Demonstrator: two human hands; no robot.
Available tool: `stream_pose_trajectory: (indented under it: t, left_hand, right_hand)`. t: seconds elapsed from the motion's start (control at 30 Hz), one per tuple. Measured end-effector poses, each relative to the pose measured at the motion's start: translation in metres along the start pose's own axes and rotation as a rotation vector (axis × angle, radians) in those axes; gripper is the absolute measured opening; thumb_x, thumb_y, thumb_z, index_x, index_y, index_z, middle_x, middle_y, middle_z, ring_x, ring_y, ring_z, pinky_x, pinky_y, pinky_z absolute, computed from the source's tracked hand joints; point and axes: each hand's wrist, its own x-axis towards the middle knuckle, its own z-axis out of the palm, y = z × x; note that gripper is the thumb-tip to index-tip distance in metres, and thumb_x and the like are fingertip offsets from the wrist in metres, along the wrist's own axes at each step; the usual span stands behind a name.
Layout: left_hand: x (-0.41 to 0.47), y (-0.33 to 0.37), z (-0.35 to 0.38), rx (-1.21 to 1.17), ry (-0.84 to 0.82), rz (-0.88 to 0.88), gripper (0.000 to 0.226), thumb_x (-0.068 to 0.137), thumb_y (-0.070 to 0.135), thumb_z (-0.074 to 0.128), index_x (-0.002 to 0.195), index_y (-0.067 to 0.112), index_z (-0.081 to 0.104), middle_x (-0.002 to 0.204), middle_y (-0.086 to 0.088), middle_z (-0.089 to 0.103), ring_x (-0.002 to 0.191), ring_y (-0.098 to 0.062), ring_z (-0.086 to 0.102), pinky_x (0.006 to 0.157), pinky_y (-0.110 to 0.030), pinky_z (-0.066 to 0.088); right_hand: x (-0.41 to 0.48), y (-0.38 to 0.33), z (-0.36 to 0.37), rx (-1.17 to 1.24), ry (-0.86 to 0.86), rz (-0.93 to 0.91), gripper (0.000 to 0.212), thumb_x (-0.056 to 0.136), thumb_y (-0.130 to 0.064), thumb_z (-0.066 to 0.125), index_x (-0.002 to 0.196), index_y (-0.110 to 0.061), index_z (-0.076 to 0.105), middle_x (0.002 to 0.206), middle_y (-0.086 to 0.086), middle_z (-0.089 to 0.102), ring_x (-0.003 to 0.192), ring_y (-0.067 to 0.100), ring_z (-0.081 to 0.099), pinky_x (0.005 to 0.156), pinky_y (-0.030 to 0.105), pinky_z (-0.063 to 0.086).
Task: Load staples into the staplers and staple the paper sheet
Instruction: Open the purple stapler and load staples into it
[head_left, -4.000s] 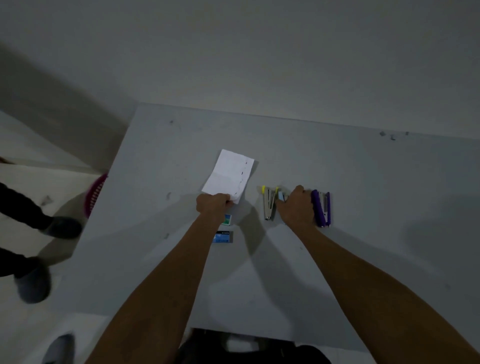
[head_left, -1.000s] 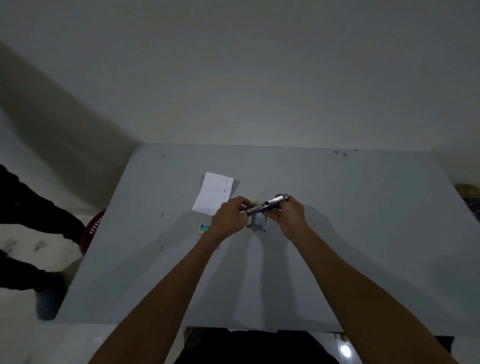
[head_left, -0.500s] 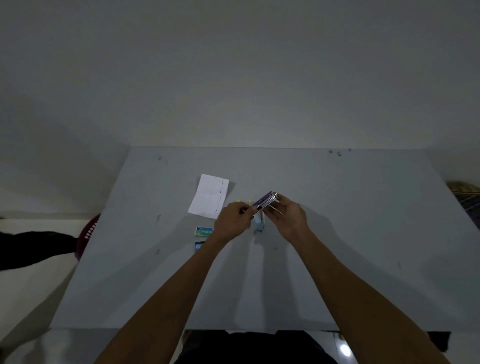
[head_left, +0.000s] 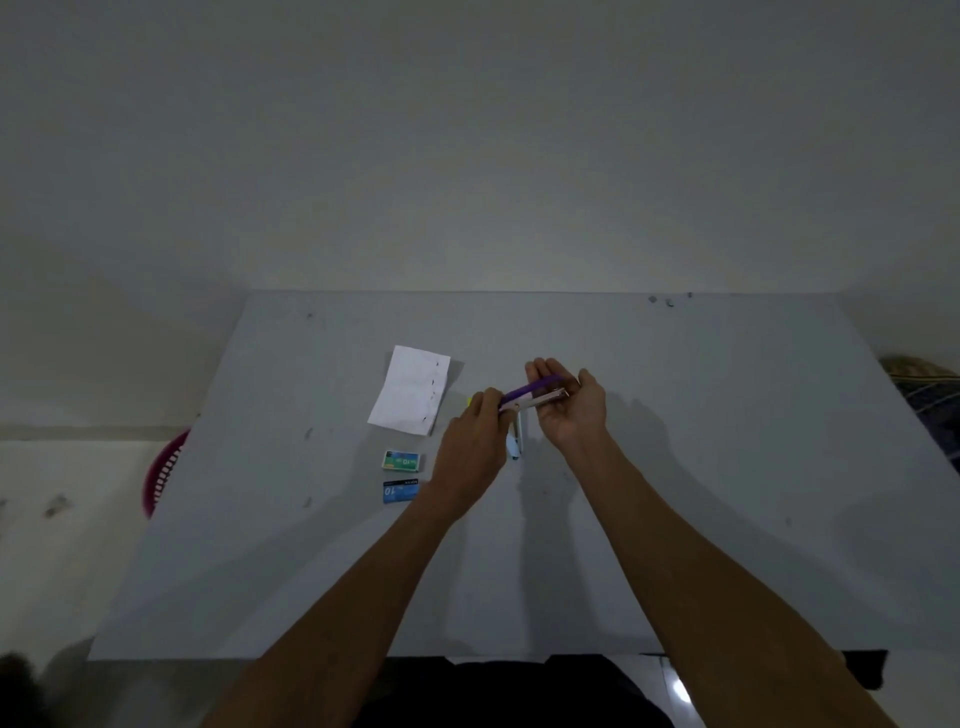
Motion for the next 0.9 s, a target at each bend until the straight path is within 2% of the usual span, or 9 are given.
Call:
stream_pose_trajectory:
  t: [0.1,0.2,0.37,0.53,0.6,0.67,0.77,0.83,0.9]
  left_hand:
    - [0.003,0.000,0.000,-0.016,-0.071,-0.045,0.017,0.098,0.016,0.043,0.104,0.001,0.048,0.091,-0.017,0.058,0.071,-0.028,0.055,0.058,-0.030,0.037]
    - [0.007,-0.003,0.002,-0.091,-0.186,-0.097,0.019,0.098,0.015,0.045,0.103,-0.002,0.048,0.092,-0.022,0.061,0.078,-0.036,0.058,0.061,-0.035,0.039]
    - [0.007,-0.003,-0.002,-0.221,-0.318,-0.194,0.031,0.089,0.029,0.064,0.099,0.002,0.055,0.077,-0.004,0.055,0.062,-0.015,0.050,0.048,-0.010,0.036]
    - [0.009,-0.008,-0.008,-0.308,-0.468,-0.312,0.029,0.094,0.033,0.054,0.096,0.005,0.061,0.086,-0.015,0.070,0.054,-0.014,0.057,0.045,-0.014,0.045]
    - [0.007,-0.012,-0.008,-0.278,-0.531,-0.305,0.028,0.096,0.034,0.050,0.098,0.008,0.061,0.091,-0.014,0.072,0.059,-0.015,0.057,0.054,-0.021,0.047]
    - [0.003,-0.017,-0.006,-0.251,-0.556,-0.329,0.030,0.097,0.035,0.048,0.099,0.008,0.060,0.093,-0.015,0.072,0.063,-0.015,0.055,0.062,-0.027,0.046]
    - [-0.003,-0.022,0.001,-0.220,-0.542,-0.406,0.044,0.097,0.042,0.043,0.099,0.001,0.061,0.088,-0.016,0.067,0.064,-0.019,0.055,0.063,-0.029,0.045]
    - [-0.007,-0.023,0.004,-0.196,-0.551,-0.444,0.047,0.097,0.043,0.042,0.097,0.000,0.062,0.082,-0.013,0.062,0.062,-0.019,0.052,0.061,-0.028,0.043]
    - [-0.013,-0.025,0.005,-0.185,-0.549,-0.451,0.043,0.096,0.042,0.045,0.090,0.003,0.062,0.078,-0.010,0.059,0.062,-0.018,0.052,0.060,-0.028,0.041]
  right_hand:
    - [0.005,0.001,-0.002,-0.103,0.036,-0.015,0.047,0.104,-0.028,0.032,0.085,0.006,0.058,0.091,0.026,0.060,0.089,0.037,0.062,0.096,0.044,0.048]
    - [0.010,0.003,-0.008,-0.257,0.101,-0.064,0.041,0.103,-0.024,0.037,0.078,0.003,0.055,0.080,0.022,0.057,0.074,0.032,0.061,0.092,0.046,0.050]
    - [0.011,0.000,-0.011,-0.390,0.177,-0.109,0.035,0.101,-0.020,0.043,0.077,0.003,0.053,0.074,0.019,0.055,0.066,0.029,0.058,0.070,0.042,0.055]
    - [0.012,-0.016,-0.027,-0.505,0.209,-0.076,0.032,0.100,-0.013,0.041,0.076,0.004,0.052,0.075,0.020,0.056,0.068,0.029,0.057,0.075,0.043,0.053]
    - [0.016,-0.024,-0.043,-0.763,0.266,-0.045,0.023,0.095,-0.003,0.042,0.075,0.004,0.051,0.073,0.019,0.057,0.064,0.027,0.055,0.071,0.040,0.052]
    - [0.018,-0.031,-0.061,-1.062,0.318,0.000,0.016,0.090,0.002,0.044,0.077,0.004,0.053,0.073,0.020,0.056,0.059,0.025,0.052,0.056,0.035,0.048]
    - [0.022,-0.037,-0.086,-1.529,0.338,-0.047,0.016,0.084,-0.002,0.049,0.068,-0.002,0.050,0.080,0.024,0.059,0.058,0.025,0.051,0.052,0.025,0.041]
    - [0.021,-0.041,-0.095,-1.878,0.248,-0.081,0.023,0.084,-0.003,0.049,0.063,-0.007,0.044,0.073,0.017,0.054,0.066,0.026,0.055,0.052,0.021,0.039]
    - [0.020,-0.044,-0.102,-2.182,0.150,-0.170,0.013,0.086,-0.004,0.051,0.076,0.001,0.056,0.090,0.017,0.063,0.092,0.031,0.062,0.069,0.026,0.048]
